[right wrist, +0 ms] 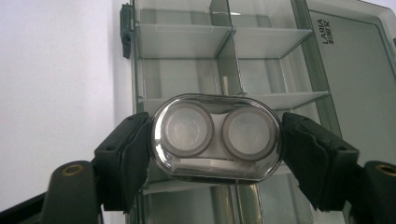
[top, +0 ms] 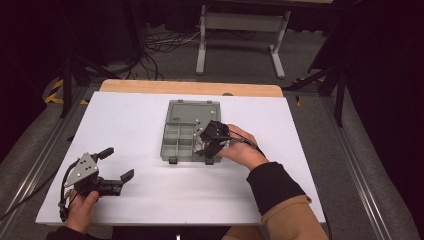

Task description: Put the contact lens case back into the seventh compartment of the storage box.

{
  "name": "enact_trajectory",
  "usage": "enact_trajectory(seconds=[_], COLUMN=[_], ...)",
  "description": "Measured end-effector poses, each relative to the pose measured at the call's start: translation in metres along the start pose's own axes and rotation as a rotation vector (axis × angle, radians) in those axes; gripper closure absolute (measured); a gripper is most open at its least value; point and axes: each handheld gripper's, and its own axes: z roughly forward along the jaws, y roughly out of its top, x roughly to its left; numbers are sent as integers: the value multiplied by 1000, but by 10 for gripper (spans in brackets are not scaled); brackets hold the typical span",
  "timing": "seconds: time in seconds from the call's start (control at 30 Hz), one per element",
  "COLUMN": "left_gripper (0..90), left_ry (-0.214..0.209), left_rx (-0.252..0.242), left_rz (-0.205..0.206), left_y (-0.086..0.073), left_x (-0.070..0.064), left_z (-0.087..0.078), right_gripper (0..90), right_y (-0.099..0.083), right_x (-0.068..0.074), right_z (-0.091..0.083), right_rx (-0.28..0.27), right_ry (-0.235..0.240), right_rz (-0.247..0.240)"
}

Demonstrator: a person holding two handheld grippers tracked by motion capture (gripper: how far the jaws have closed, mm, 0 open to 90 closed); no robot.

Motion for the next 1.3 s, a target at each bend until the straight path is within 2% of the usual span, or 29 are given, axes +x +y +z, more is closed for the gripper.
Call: enact_trajectory(seconds=[0.93,1.3], left_gripper=[9,9], left_ry=[-1,1], left_rx=[-4,-3], left_rz=[-2,0], left_y=[0,0], left_x=[0,0], left_z=[0,0], right_gripper=[264,215], right_y=[0,-1], right_x=[-1,-2], right_z=[4,2], right_rx=[1,-23], right_ry=[9,18], right_rz=[0,12])
